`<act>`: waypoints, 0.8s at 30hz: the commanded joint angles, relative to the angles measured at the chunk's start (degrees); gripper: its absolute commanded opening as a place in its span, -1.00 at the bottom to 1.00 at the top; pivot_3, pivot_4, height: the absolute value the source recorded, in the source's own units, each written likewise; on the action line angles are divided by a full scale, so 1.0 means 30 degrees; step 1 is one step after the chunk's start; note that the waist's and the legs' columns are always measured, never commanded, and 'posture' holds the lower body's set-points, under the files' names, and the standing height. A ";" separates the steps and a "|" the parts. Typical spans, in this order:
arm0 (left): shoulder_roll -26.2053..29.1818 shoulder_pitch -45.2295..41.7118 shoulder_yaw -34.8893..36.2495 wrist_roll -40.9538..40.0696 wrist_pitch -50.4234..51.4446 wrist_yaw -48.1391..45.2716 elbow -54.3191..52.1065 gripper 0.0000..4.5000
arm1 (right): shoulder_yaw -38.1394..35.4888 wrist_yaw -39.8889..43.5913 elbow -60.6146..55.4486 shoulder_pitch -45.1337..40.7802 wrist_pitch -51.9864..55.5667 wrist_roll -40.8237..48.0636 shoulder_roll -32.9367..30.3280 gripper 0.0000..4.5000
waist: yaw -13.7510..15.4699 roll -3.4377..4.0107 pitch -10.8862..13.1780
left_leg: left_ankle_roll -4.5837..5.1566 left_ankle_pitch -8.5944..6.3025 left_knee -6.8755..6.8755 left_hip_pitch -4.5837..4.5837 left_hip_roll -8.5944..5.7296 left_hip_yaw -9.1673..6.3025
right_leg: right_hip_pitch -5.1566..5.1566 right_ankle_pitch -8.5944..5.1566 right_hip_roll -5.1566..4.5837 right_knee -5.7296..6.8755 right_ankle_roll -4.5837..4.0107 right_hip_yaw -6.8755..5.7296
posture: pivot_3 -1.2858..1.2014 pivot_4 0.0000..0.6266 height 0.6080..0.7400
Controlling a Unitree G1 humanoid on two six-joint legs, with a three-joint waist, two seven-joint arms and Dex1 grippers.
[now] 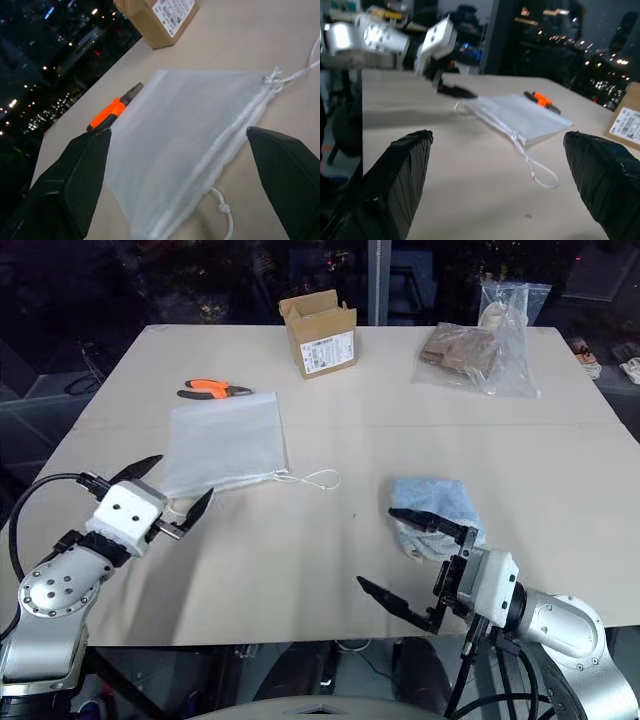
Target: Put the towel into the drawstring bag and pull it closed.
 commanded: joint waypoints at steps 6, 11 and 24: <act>0.1301 -0.1334 -0.0606 0.4695 -0.3385 0.2774 0.2946 0.99 | -0.0007 -0.0550 -0.0632 -0.0767 0.0725 0.1091 -0.0107 1.00 | 0.0002 -0.0003 0.0001 | 0.0000 0.0000 0.0000 0.0026 -0.0002 0.0003 | 0.0017 0.0001 0.0002 0.0002 0.0004 -0.0016 | 0.03 -0.52 1.00; 0.1432 -0.2111 -0.1648 0.6056 -0.4274 0.3561 0.4396 0.99 | -0.0143 -0.1017 -0.0897 -0.1118 0.1538 0.1435 -0.0219 1.00 | 0.0006 -0.0001 0.0006 | 0.0003 0.0001 -0.0006 0.0022 -0.0005 0.0001 | 0.0016 0.0007 0.0000 0.0002 0.0005 -0.0037 | 0.03 -0.52 1.00; 0.1096 -0.5479 -0.4600 0.8206 -0.4513 0.4668 0.8018 0.99 | 0.1228 -0.3023 -0.1973 -0.1729 0.3011 0.0302 0.0152 1.00 | -0.0003 -0.0003 0.0009 | 0.0063 0.0037 -0.0007 0.0024 -0.0011 -0.0007 | 0.0016 0.0048 0.0007 0.0016 0.0080 -0.0092 | 0.03 -0.52 1.00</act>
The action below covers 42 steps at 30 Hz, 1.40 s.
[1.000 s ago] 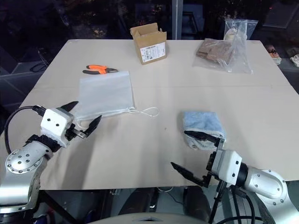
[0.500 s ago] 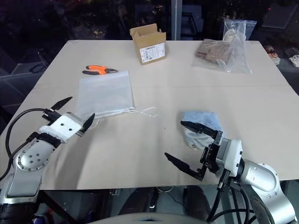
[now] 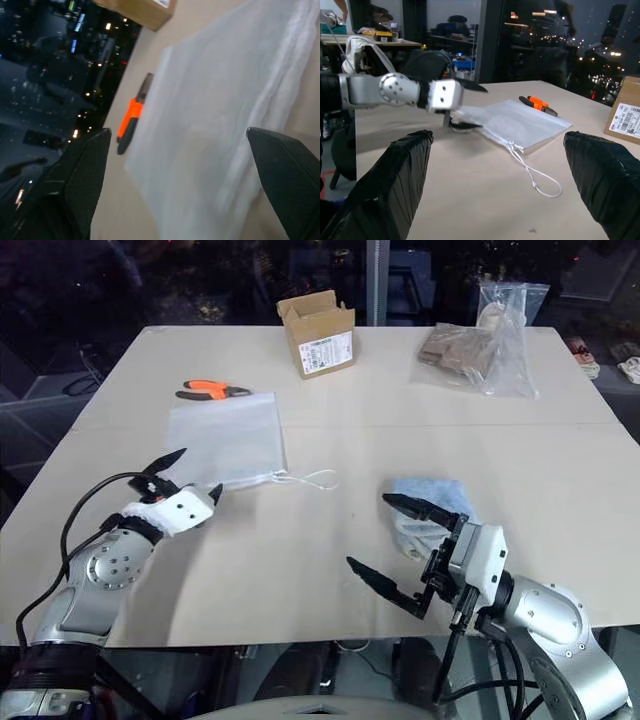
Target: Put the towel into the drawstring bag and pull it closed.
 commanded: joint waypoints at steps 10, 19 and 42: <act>0.0316 -0.1239 -0.0940 -0.1574 -0.0375 -0.1527 0.1180 0.99 | 0.0211 -0.1458 -0.1217 0.0318 0.0347 -0.0663 0.0190 1.00 | -0.0059 0.0002 0.0002 | 0.0000 0.0000 -0.0004 0.0000 -0.0002 0.0004 | -0.0009 0.0009 -0.0005 0.0004 0.0001 0.0008 | 0.03 -0.52 1.00; 0.0726 -0.1353 -0.0874 -0.1529 -0.0397 -0.1044 0.2185 0.99 | 0.0582 -0.1526 -0.1001 0.0781 -0.0032 -0.1105 0.0410 1.00 | -0.0035 0.0003 0.0000 | -0.0011 -0.0006 -0.0007 0.0023 0.0006 -0.0013 | -0.0003 -0.0010 -0.0014 0.0005 -0.0011 0.0001 | 0.03 -0.52 1.00; 0.0971 -0.3641 -0.1258 -0.0576 -0.0320 0.0352 0.2752 0.99 | 0.0178 -0.1318 -0.0200 0.2183 -0.1291 -0.1830 0.0717 1.00 | -0.0056 -0.0004 0.0001 | 0.0000 0.0000 -0.0006 0.0017 -0.0004 0.0001 | -0.0007 0.0008 -0.0012 0.0029 0.0006 -0.0014 | 0.03 -0.52 1.00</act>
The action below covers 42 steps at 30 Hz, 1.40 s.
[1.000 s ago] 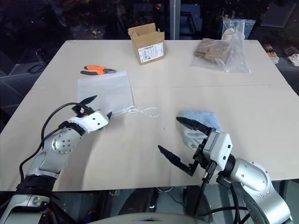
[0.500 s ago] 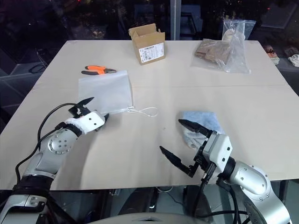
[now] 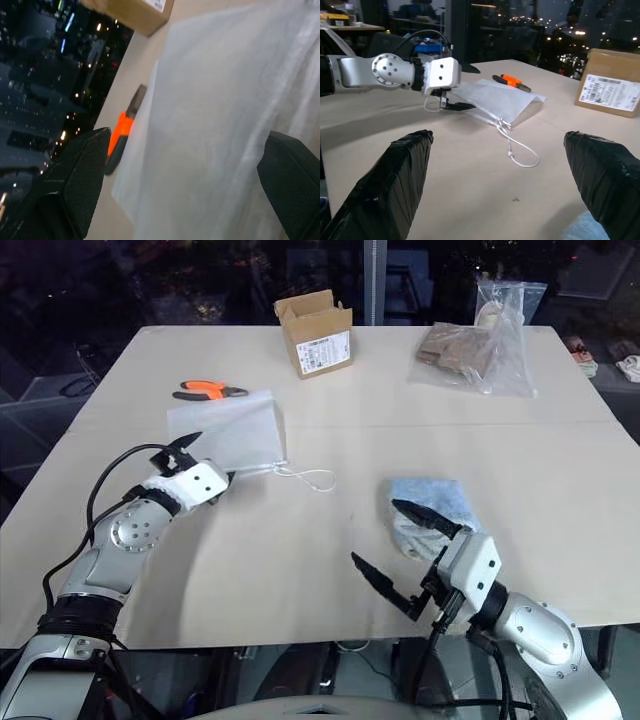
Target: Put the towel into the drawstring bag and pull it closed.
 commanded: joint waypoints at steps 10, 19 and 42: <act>0.0386 -0.1043 -0.0686 -0.2326 0.4429 -0.6220 -0.2956 0.28 | -0.0528 -0.0544 0.0168 -0.0493 0.3319 0.2092 -0.0459 1.00 | 0.0016 -0.0011 0.0009 | -0.0001 0.0000 0.0011 -0.0002 -0.0001 -0.0003 | 0.0007 -0.0017 0.0006 0.0002 -0.0016 -0.0005 | 0.03 -0.52 1.00; -0.0754 -0.4555 0.1241 -1.5969 2.7442 -1.3417 -0.9123 -0.99 | -0.3221 -0.4812 -0.0016 -0.1497 0.8811 0.1002 -0.0800 1.00 | -0.0067 -0.0013 0.0031 | 0.0003 0.0002 0.0015 -0.0029 0.0001 -0.0036 | 0.0001 -0.0013 0.0122 0.0017 0.0000 -0.0022 | 0.03 -0.52 1.00; -0.9787 -0.7514 0.4678 -1.7662 3.1754 -0.5066 -0.5743 -1.00 | -0.1103 -0.4761 0.9025 -0.8356 1.4130 0.1265 0.0962 0.06 | -0.0650 -0.0153 -0.0018 | 0.0001 0.0006 0.0041 0.0099 0.0054 0.0045 | 0.0057 0.0019 0.0202 0.0042 -0.0043 0.0083 | 0.03 -0.52 1.00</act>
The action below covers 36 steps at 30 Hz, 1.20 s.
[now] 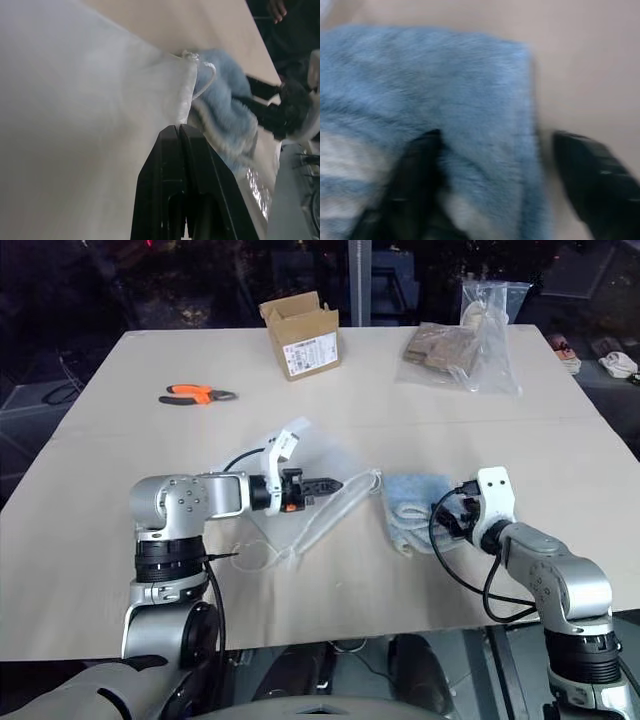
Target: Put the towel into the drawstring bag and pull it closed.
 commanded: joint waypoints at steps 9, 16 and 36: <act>-0.0327 -0.0536 0.0871 -0.0776 -0.1289 0.1130 0.1495 -1.00 | -0.0626 0.5267 -0.4241 0.2231 -0.6676 0.2535 0.0606 -0.98 | 0.0143 0.0073 0.0074 | -0.0012 -0.0005 -0.0007 -0.0099 -0.0020 0.0007 | -0.0077 0.0047 -0.0011 -0.0004 -0.0050 0.0014 | 0.03 -0.52 1.00; 0.0099 -0.0922 0.0764 -0.2321 -0.0362 0.0033 0.1374 -1.00 | 0.1994 0.7207 -0.4077 0.1356 -0.7197 0.2011 0.0210 -0.98 | 0.0189 0.0068 0.0081 | -0.0012 -0.0006 -0.0006 -0.0099 -0.0026 -0.0028 | -0.0066 0.0043 -0.0014 -0.0012 -0.0047 -0.0015 | 0.03 -0.52 1.00; 0.1909 -0.0182 0.0668 -0.4913 0.0909 -0.0347 -0.1240 -1.00 | 0.5551 0.4912 0.3113 -0.2564 -0.7630 -0.5449 0.2155 -0.98 | 0.0167 0.0084 0.0091 | -0.0074 0.0025 -0.0013 -0.0084 -0.0035 -0.0035 | -0.0070 0.0049 -0.0015 -0.0004 -0.0059 0.0000 | 0.03 -0.52 1.00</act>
